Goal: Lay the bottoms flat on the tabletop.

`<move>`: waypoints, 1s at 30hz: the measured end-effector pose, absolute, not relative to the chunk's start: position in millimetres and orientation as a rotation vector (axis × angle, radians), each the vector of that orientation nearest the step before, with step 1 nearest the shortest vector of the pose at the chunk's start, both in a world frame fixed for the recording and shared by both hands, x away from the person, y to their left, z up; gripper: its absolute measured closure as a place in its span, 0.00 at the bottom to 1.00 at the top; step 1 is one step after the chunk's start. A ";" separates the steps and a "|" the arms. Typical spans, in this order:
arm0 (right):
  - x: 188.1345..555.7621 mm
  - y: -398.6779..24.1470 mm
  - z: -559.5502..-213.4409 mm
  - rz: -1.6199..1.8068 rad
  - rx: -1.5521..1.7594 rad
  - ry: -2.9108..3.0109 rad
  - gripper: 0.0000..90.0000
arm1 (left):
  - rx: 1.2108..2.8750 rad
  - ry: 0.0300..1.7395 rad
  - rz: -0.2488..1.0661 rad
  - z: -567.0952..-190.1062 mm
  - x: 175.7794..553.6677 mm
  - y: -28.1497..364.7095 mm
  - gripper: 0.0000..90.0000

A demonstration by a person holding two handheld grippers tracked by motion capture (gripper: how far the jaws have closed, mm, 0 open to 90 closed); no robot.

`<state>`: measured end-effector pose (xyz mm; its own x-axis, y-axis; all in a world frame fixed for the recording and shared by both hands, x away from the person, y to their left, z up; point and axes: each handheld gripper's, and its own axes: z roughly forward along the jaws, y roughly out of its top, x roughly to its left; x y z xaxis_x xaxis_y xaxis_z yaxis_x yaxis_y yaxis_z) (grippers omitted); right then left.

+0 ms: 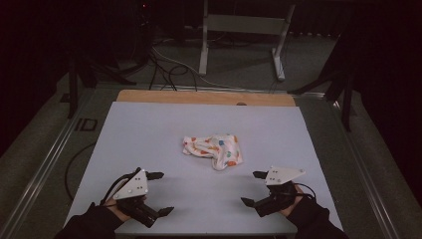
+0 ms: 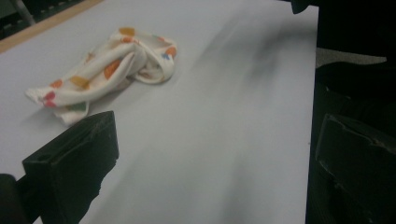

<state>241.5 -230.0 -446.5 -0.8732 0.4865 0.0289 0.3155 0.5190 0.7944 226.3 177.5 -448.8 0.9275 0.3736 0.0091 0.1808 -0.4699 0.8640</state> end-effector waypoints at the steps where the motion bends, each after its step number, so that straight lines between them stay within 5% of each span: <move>1: 242.5 -229.9 -443.5 1.288 0.678 2.556 0.10 | 2.070 0.396 0.236 -447.5 226.8 176.7 0.00; 16: 274.3 -221.9 -425.1 1.323 0.739 2.423 0.10 | 2.054 0.448 0.230 -435.1 252.8 166.6 0.00; 30: 307.1 -207.3 -441.9 1.259 0.900 2.336 0.10 | 2.058 0.556 0.282 -434.0 281.4 151.9 0.00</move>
